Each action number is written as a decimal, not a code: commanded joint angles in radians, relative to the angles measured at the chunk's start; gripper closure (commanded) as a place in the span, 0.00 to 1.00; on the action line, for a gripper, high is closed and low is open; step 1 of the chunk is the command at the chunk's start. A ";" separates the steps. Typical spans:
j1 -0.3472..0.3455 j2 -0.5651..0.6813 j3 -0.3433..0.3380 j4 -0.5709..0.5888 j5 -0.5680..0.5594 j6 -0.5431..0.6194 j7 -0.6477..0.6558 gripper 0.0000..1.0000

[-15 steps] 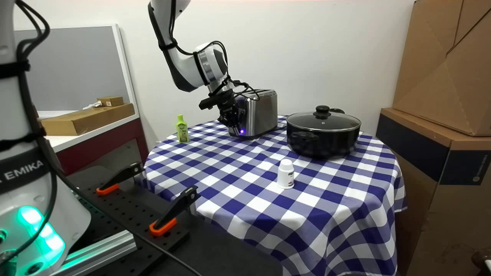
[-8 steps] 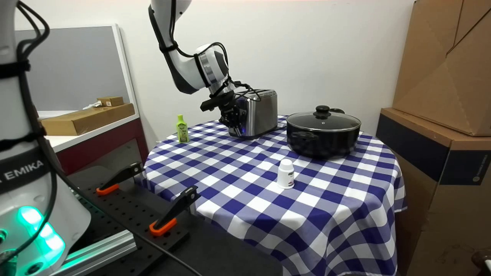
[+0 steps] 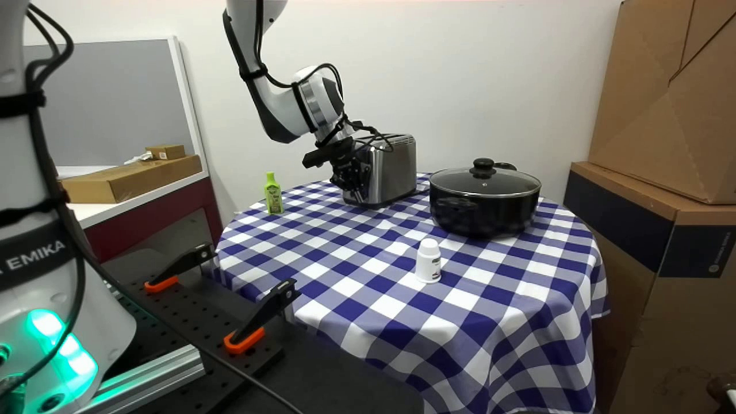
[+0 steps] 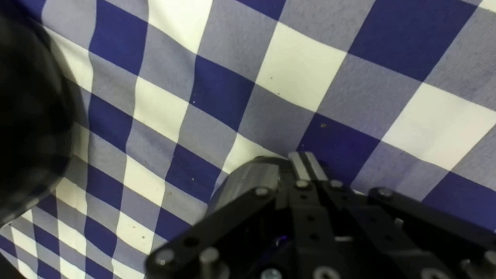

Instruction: Switch off the toaster

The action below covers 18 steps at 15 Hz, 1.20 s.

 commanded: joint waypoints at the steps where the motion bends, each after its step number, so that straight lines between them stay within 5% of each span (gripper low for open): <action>1: 0.030 -0.002 -0.037 -0.001 0.005 0.056 -0.009 1.00; 18: -0.129 -0.015 0.124 0.012 0.218 -0.004 -0.308 1.00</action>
